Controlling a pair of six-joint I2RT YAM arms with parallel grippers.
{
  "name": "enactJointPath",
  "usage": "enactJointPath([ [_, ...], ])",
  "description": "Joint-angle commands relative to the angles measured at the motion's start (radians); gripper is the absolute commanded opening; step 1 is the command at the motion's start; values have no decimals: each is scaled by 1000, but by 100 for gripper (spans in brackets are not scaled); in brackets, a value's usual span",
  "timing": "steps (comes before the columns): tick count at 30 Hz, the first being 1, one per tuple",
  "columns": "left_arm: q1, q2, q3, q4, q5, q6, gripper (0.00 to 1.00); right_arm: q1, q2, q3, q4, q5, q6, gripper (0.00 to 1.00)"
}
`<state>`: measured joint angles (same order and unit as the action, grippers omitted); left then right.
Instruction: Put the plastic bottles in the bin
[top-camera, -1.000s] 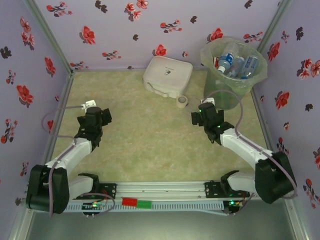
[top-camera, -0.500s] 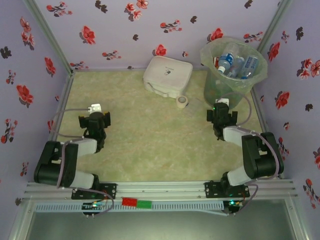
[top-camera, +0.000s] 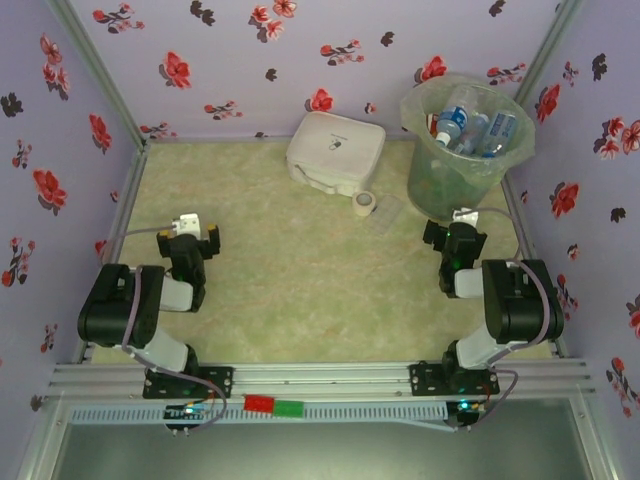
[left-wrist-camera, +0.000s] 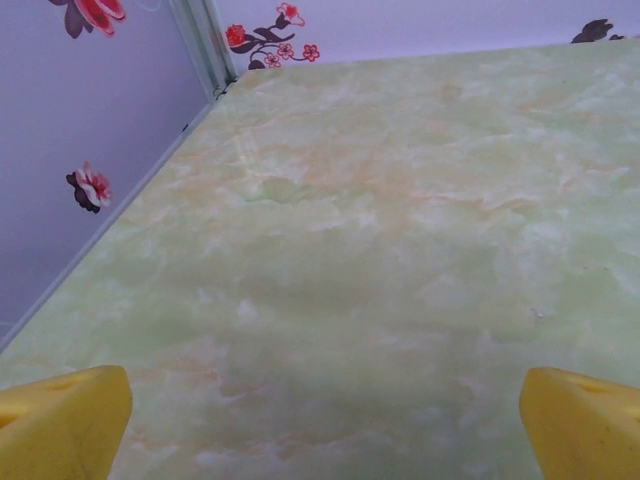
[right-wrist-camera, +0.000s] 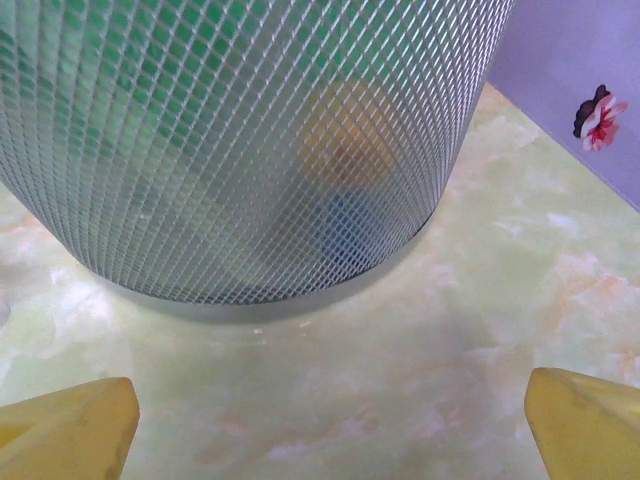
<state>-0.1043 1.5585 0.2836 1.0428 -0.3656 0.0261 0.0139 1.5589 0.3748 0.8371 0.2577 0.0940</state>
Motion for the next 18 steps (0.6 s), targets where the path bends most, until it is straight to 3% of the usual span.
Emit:
enactJointPath([
  [1, 3, 11, 9, 56, 2, 6, 100, 9, 2, -5, 86, 14, 13, 100],
  [18, 25, 3, 78, -57, 0, -33, 100, 11, -2, 2, 62, -7, 7, 100],
])
